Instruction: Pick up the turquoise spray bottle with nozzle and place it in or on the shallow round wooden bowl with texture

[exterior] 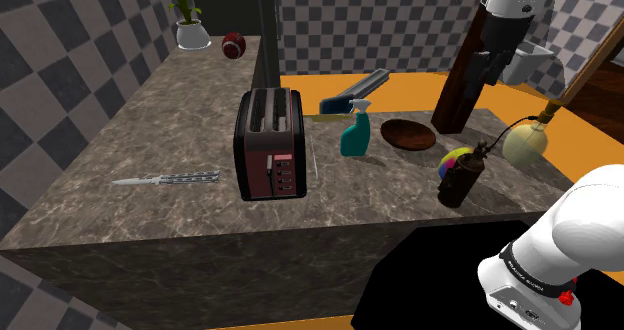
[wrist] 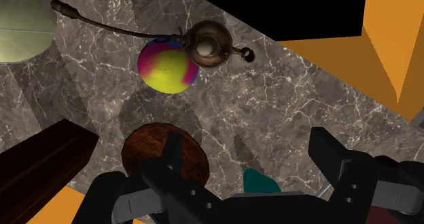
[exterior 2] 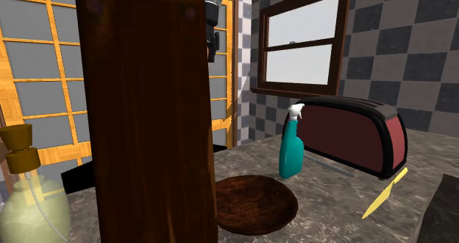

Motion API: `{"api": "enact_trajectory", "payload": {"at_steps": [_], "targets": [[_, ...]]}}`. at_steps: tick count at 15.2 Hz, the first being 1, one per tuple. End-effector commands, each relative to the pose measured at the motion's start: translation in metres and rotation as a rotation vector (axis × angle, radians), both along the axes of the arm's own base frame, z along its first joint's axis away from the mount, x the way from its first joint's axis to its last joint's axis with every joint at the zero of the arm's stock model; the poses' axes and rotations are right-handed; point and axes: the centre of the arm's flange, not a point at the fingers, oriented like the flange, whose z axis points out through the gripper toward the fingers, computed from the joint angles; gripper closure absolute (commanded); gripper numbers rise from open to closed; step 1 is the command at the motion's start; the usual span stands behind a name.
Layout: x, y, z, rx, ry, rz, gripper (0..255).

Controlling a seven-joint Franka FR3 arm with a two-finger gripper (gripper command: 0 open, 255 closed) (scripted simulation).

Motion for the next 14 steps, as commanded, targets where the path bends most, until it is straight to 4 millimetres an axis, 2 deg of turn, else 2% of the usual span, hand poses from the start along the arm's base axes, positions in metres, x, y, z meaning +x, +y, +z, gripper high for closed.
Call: {"api": "enact_trajectory", "payload": {"at_steps": [1,7,14], "targets": [[0.0,0.0,0.0,0.0,0.0,0.0,0],[0.083,0.004,-0.034,-0.035,0.09,0.193,0],[0.174,0.026,-0.083,-0.075,0.195,0.417,0]]}}
